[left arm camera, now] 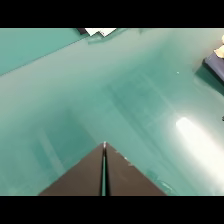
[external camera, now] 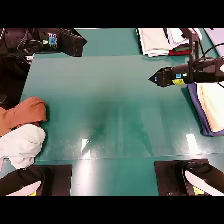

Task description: Fold the shirts.

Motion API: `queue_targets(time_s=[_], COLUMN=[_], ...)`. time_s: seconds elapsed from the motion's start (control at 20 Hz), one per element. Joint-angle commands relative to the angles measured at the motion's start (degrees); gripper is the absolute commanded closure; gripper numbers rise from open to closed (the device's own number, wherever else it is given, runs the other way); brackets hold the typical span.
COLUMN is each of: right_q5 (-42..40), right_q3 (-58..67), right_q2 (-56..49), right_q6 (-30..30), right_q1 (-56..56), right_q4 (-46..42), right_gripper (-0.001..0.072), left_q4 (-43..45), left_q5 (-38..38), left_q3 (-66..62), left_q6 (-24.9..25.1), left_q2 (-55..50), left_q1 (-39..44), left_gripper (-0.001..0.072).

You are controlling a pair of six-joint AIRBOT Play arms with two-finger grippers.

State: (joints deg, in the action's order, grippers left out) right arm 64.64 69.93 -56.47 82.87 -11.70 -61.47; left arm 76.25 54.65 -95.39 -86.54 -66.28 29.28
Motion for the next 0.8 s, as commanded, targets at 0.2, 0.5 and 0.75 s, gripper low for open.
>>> queue_targets(time_s=[0.2, 0.5, 0.75], right_q5=[0.07, 0.26, 0.42], right_q3=[0.04, 0.04, 0.02], right_q2=[0.04, 0.02, 0.02], right_q6=[0.04, 0.02, 0.02], right_q1=[-0.07, -0.07, -0.07], right_q4=[0.07, 0.04, 0.04], right_gripper=[0.0692, 0.0692, 0.0692], left_q4=[0.02, -0.02, 7.98], left_q5=[-0.22, -0.24, 1.36], left_q3=[-0.02, -0.02, -0.02], left_q6=[0.00, -0.09, -2.40], left_q2=[0.04, 0.04, 1.09], left_q1=[0.02, 0.02, -3.72], left_gripper=[0.0681, 0.0680, 0.0681])
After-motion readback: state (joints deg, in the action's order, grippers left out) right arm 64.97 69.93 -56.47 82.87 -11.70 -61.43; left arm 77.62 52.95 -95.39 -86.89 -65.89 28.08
